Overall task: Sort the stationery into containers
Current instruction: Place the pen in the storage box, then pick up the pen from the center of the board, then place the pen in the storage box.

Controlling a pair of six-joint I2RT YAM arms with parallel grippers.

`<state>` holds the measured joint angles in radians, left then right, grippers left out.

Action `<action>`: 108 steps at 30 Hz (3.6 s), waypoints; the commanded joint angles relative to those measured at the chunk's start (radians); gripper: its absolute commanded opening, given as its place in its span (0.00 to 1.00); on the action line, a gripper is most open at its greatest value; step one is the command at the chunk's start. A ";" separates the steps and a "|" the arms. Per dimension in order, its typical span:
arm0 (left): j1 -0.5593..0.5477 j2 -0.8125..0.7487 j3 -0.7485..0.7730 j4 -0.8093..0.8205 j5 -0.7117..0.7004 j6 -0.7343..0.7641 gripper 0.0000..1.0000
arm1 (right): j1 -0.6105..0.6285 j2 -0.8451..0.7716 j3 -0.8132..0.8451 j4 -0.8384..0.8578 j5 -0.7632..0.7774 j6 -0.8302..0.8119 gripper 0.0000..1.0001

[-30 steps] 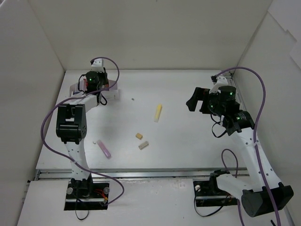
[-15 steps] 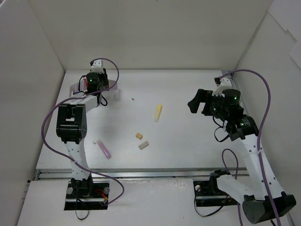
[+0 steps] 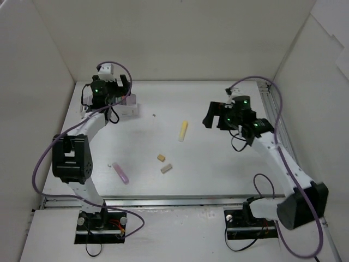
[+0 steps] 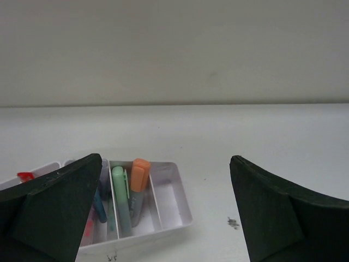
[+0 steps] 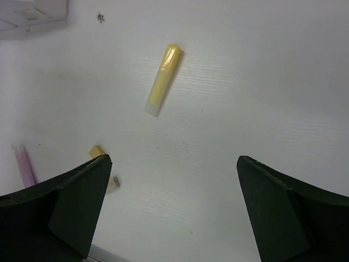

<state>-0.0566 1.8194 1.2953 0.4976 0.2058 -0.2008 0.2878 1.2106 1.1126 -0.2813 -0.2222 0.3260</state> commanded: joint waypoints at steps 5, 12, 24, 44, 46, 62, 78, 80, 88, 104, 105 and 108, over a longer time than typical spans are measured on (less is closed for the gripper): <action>-0.002 -0.412 -0.006 -0.356 0.096 -0.120 0.99 | 0.165 0.457 0.191 0.114 0.202 0.123 0.98; -0.011 -0.751 -0.244 -0.473 -0.006 -0.216 0.99 | 0.270 0.756 0.397 0.093 0.314 0.189 0.96; -0.020 -0.907 -0.323 -0.606 -0.137 -0.209 1.00 | 0.359 0.975 0.547 -0.061 0.512 0.237 0.55; -0.156 -0.669 -0.329 -0.404 0.411 -0.316 0.99 | 0.473 0.278 -0.131 0.683 0.054 -0.203 0.01; -0.196 -0.670 -0.363 -0.337 0.400 -0.351 0.99 | 0.488 0.261 -0.140 0.706 0.003 -0.212 0.01; -0.331 -0.652 -0.390 -0.324 0.284 -0.350 0.82 | 0.554 0.152 -0.208 0.912 -0.020 -0.243 0.02; -0.341 -0.677 -0.375 -0.289 0.305 -0.351 0.00 | 0.579 0.230 -0.129 0.964 0.121 -0.237 0.97; -0.313 -0.690 -0.357 -0.310 0.229 -0.310 0.00 | 0.577 0.211 -0.152 0.965 0.156 -0.222 0.98; -0.102 -0.594 -0.245 -0.234 0.073 -0.209 0.00 | 0.521 0.060 -0.322 0.955 0.386 -0.093 0.98; 0.044 0.045 0.260 -0.184 0.025 -0.068 0.00 | 0.399 -0.097 -0.387 0.614 0.558 -0.117 0.98; 0.044 0.066 0.315 -0.215 0.014 -0.058 0.00 | 0.393 -0.095 -0.390 0.613 0.563 -0.113 0.98; 0.044 0.103 0.316 -0.255 -0.051 -0.043 0.00 | 0.380 -0.083 -0.389 0.602 0.566 -0.108 0.98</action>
<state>-0.0135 1.9583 1.5593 0.2234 0.2184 -0.2871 0.6811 1.1427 0.7105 0.3000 0.3004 0.2058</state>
